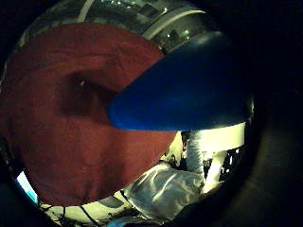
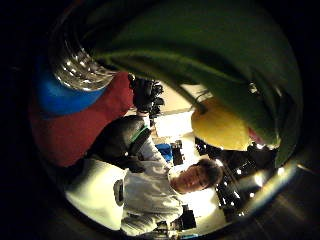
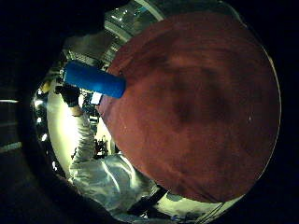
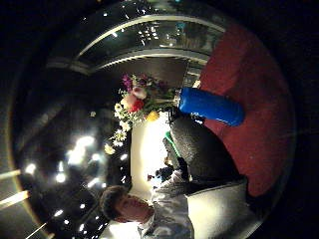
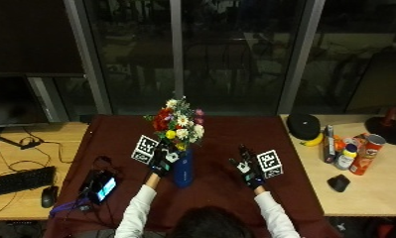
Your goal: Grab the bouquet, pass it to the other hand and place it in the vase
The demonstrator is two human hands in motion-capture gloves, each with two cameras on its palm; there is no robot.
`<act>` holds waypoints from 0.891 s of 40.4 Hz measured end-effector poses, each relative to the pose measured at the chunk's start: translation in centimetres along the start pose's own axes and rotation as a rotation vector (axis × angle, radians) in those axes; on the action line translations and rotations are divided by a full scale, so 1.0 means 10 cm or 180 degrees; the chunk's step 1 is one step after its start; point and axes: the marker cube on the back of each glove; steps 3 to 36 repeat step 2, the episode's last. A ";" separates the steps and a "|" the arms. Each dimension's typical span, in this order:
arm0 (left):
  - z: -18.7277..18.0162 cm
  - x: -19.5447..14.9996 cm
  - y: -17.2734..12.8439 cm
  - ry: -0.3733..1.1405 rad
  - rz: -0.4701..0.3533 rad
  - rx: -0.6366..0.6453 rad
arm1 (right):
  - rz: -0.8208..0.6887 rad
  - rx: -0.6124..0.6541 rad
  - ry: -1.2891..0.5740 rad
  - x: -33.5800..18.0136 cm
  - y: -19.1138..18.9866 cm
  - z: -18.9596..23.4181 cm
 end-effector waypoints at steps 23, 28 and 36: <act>0.01 0.02 0.01 -0.0062 0.0004 0.0117 | 0.0051 0.0088 0.0160 0.05 0.00 -0.01; 0.01 0.02 0.01 -0.0062 0.0004 0.0117 | 0.0051 0.0088 0.0160 0.05 0.00 -0.01; 0.01 0.02 0.01 -0.0062 0.0004 0.0117 | 0.0051 0.0088 0.0160 0.05 0.00 -0.01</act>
